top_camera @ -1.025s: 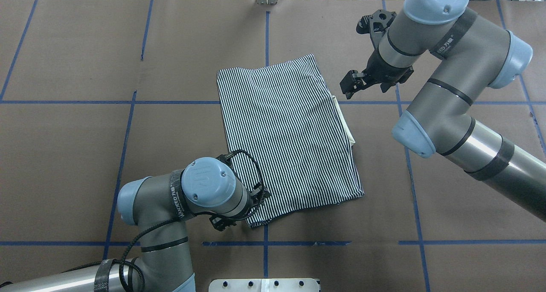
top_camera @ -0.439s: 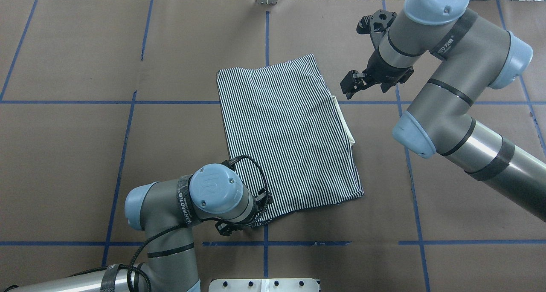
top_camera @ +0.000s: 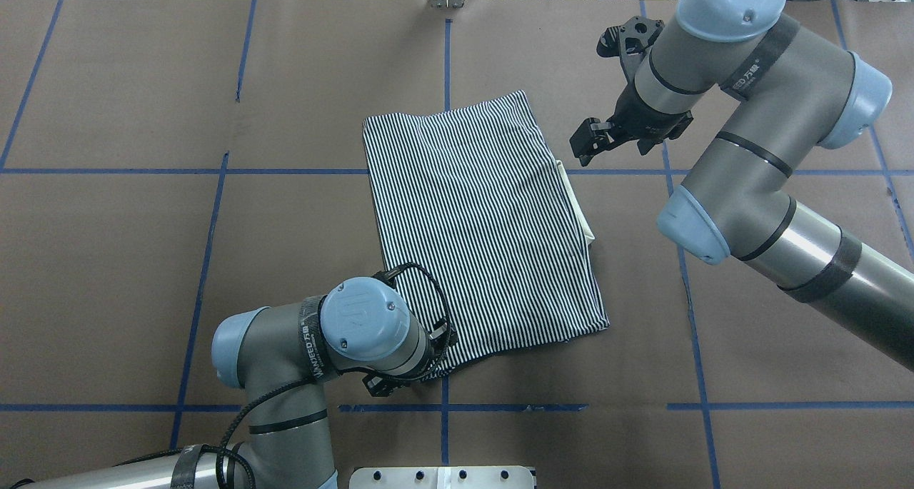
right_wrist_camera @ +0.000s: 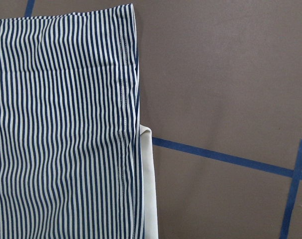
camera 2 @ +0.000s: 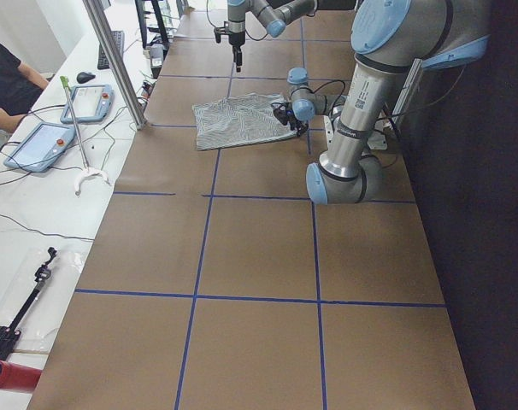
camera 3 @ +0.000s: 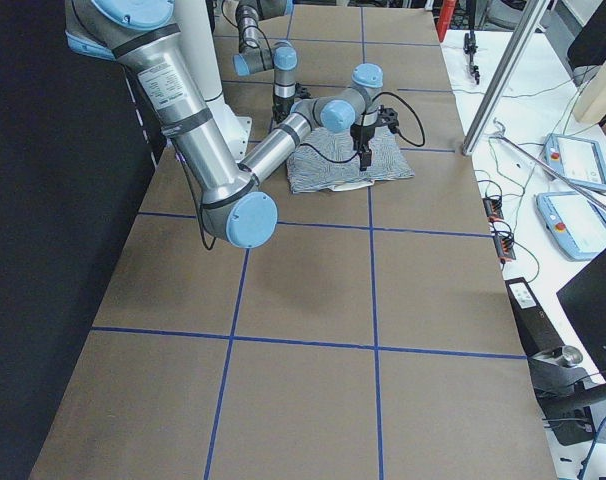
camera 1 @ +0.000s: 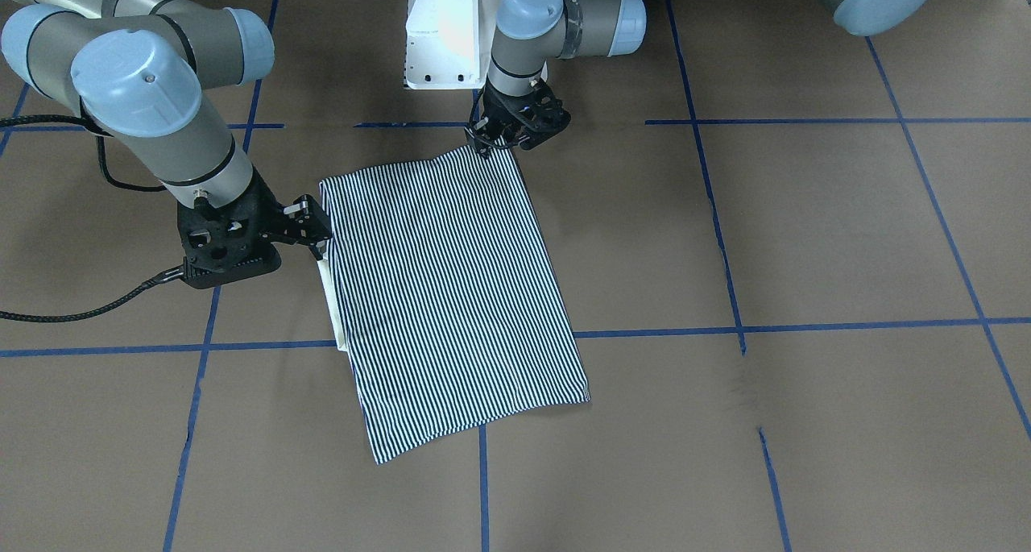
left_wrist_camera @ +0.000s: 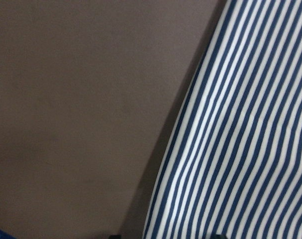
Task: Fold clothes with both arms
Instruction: 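Move the right gripper down to the shirt's near corner beside the left gripper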
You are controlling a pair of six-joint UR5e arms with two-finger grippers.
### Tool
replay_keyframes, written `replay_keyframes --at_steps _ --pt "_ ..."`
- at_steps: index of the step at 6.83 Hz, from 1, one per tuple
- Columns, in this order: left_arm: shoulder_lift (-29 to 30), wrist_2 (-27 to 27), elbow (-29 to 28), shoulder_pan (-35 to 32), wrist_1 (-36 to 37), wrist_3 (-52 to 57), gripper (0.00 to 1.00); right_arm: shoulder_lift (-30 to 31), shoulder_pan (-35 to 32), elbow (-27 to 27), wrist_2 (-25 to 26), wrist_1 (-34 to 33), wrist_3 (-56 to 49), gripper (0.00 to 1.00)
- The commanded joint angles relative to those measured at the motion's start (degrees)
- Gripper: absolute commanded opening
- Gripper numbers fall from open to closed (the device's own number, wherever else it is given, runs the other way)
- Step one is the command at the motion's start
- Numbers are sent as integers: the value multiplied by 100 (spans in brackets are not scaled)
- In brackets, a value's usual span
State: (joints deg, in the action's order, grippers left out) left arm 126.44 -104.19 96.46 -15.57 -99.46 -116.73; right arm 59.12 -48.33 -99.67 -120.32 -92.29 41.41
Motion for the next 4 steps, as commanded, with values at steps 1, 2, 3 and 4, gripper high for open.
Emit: replay_keyframes --at_steps 1,2,3,4 --pt "56 74 13 10 -11 18 0 -6 -1 0 8 0 -1 100" --pt "48 65 22 10 -12 88 0 2 -1 0 17 0 -1 100" --pt "-13 65 57 2 6 280 0 3 -1 0 9 0 25 100" --pt "-84 65 118 -24 84 570 0 20 -1 -17 8 -35 60 100"
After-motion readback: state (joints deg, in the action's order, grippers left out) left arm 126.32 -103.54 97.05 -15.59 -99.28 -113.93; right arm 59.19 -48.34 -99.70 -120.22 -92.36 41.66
